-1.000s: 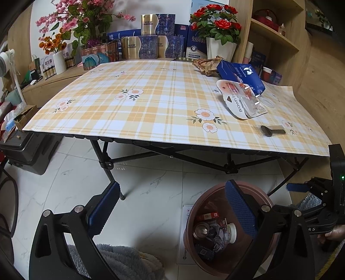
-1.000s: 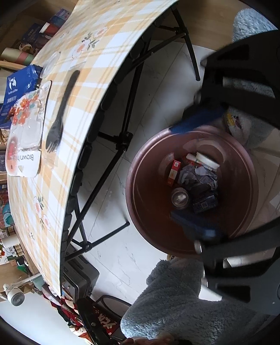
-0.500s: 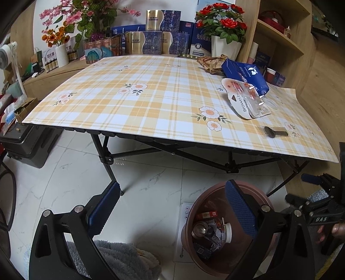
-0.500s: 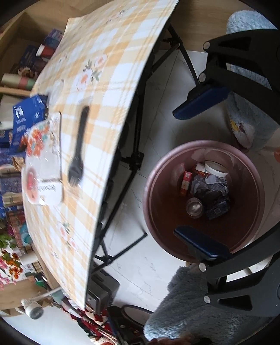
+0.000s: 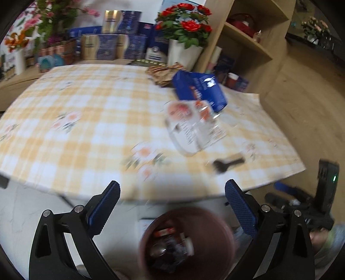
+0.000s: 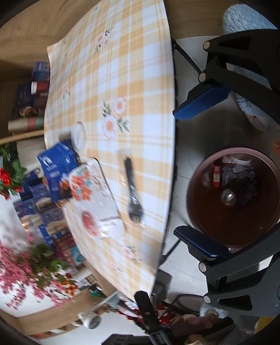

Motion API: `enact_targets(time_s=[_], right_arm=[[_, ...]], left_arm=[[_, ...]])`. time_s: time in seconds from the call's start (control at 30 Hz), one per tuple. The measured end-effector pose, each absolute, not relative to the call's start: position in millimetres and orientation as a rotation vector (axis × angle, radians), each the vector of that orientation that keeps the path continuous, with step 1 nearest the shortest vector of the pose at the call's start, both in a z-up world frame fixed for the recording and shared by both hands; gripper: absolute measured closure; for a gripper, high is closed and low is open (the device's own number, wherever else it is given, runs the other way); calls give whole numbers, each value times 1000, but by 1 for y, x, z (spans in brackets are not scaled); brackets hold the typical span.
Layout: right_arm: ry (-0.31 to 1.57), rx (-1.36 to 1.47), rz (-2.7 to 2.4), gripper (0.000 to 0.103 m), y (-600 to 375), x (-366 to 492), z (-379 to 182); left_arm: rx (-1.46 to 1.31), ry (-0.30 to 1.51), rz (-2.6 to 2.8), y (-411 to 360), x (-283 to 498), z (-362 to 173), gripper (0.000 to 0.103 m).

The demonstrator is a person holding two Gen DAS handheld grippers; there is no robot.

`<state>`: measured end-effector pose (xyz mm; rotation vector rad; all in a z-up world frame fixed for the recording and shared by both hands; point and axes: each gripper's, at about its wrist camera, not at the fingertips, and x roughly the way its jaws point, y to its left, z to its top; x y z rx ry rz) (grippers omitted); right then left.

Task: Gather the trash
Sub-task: 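Grasp the clear plastic tray by its edge with the left gripper, then grasp the blue luckin coffee box with the right gripper while the left holds the tray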

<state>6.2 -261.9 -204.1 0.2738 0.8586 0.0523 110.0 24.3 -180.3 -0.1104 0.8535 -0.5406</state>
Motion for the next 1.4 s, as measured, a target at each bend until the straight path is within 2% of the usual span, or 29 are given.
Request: enact_targets(time_s=[0.2,0.43,0.5,0.57,0.83,0.9,0.97,1.0,1.07,1.23,1.4], right_arm=[[835,360,2,6,-290,12,-199],[785,425,-1,6,-312,22,-197],[789,408,-8,6,-314,27,-197],[790,394,-12,6,-316,32,-197],[825,416,9,6,-318,53,-202],[832,413,18,6,-317,59,-203],[839,397,18,6,-315,64,-203],[840,386,16,6,-315,67,-202],[835,367,17,6,-314,74,-197],[806,318,38,6,-314,94,-179],[767,238,90,6,-316,139,-158]], left_arm=[[-238,903,-588,-2,167,-184,8],[-338,962,-597,-24,219,-215,8],[-337,959,-597,-28,228,-219,11],[-332,967,-610,-33,237,-222,19],[-350,954,-678,-49,261,-228,23],[-343,956,-684,-52,263,-229,33],[-329,993,-706,-56,265,-232,61],[-336,1002,-722,-56,265,-233,64],[-371,1004,-776,-54,263,-232,83],[-400,950,-838,-44,253,-207,96],[-407,866,-825,-21,243,-170,96]])
